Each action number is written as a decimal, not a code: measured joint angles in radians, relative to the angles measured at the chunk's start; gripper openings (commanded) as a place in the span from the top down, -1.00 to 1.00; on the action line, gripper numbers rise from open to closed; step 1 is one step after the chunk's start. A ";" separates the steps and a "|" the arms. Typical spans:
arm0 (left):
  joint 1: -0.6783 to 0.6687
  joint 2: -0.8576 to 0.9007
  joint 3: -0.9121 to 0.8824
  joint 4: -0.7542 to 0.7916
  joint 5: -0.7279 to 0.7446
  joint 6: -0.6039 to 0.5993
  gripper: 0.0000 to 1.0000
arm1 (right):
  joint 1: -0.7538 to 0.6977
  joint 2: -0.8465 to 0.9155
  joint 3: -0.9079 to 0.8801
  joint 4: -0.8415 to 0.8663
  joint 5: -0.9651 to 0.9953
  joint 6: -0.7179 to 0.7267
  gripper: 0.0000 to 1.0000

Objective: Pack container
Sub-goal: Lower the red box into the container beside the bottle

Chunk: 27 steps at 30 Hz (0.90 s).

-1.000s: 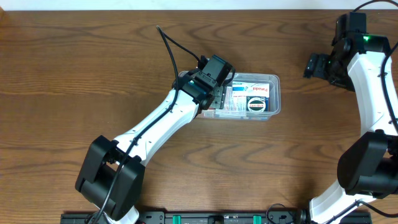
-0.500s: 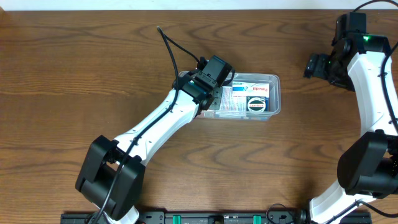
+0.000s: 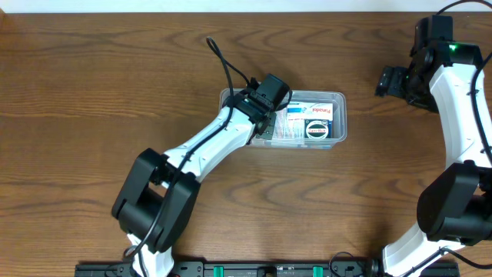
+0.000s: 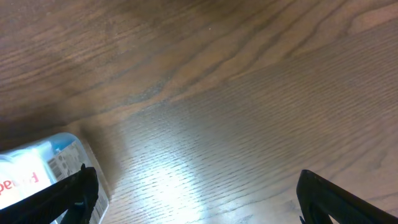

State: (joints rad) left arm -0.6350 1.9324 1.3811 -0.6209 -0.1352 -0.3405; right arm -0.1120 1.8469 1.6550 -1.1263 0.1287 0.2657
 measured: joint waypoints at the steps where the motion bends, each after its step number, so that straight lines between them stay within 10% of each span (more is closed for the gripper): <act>1: 0.000 0.006 0.000 0.000 0.000 0.000 0.88 | 0.000 0.000 0.000 0.000 0.000 0.000 -0.98; 27: 0.010 0.058 0.009 0.007 0.000 0.001 0.88 | 0.000 0.000 0.000 0.000 0.000 0.000 -0.99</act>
State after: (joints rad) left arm -0.6247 1.9900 1.3903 -0.6136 -0.1349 -0.3397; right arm -0.1120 1.8469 1.6550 -1.1263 0.1287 0.2657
